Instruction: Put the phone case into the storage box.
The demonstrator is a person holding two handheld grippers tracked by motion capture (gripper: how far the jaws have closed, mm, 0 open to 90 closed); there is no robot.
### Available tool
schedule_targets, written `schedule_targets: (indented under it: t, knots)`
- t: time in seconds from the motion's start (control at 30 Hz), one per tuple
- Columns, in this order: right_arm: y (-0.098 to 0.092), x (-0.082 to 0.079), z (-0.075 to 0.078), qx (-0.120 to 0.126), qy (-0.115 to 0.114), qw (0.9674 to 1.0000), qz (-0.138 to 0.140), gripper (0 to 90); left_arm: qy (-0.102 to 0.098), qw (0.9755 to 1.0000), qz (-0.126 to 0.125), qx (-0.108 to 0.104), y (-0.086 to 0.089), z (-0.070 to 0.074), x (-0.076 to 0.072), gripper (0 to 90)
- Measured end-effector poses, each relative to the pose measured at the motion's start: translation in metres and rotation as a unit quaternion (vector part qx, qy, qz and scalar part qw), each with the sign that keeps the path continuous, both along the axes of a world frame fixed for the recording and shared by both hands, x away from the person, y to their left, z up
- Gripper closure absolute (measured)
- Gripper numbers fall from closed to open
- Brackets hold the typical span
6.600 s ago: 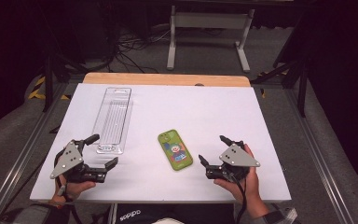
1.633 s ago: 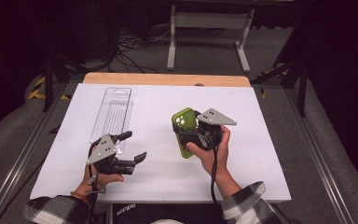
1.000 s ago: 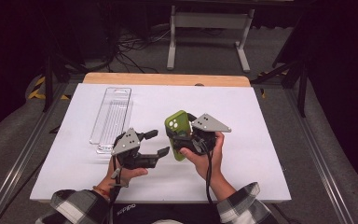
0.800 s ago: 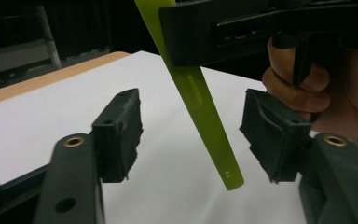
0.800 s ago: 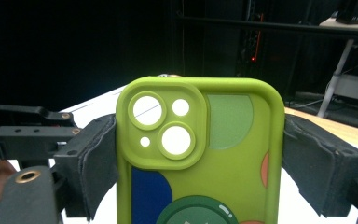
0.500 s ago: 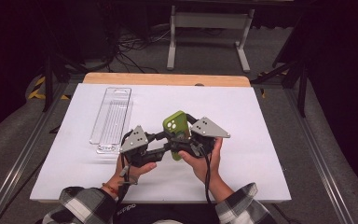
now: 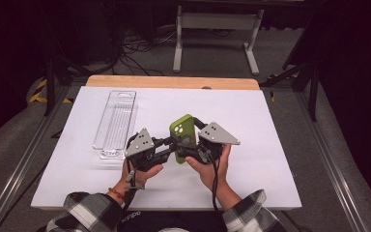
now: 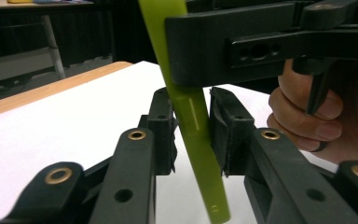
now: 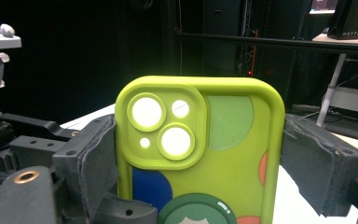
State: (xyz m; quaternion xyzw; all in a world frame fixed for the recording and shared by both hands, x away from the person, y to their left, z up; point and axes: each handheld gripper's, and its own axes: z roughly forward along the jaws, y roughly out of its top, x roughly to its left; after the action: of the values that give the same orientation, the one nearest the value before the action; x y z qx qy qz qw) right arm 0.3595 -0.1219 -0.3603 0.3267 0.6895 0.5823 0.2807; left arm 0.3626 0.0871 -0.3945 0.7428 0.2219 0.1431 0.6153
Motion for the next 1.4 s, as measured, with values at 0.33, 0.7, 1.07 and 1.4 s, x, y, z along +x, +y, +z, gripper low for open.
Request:
schedule_targets:
  t: [0.33,0.7,1.07,1.4]
  knots:
    - [0.001,-0.002,0.001,-0.006,-0.007,1.0,-0.002,16.3,-0.001,0.9999,0.01,0.005,0.003,0.001,0.002,77.3]
    - [0.001,-0.006,0.004,-0.006,-0.006,1.0,0.003,15.7,-0.014,0.9998,0.006,0.011,0.006,0.004,0.0,77.8]
    - [0.0,-0.009,0.007,-0.019,-0.014,0.9997,0.011,17.3,-0.02,0.9996,0.013,0.015,0.014,0.007,0.001,77.9]
    - [-0.007,-0.013,0.012,-0.043,-0.035,0.9984,0.009,16.8,-0.027,0.9994,0.018,0.014,0.021,0.01,0.002,77.9]
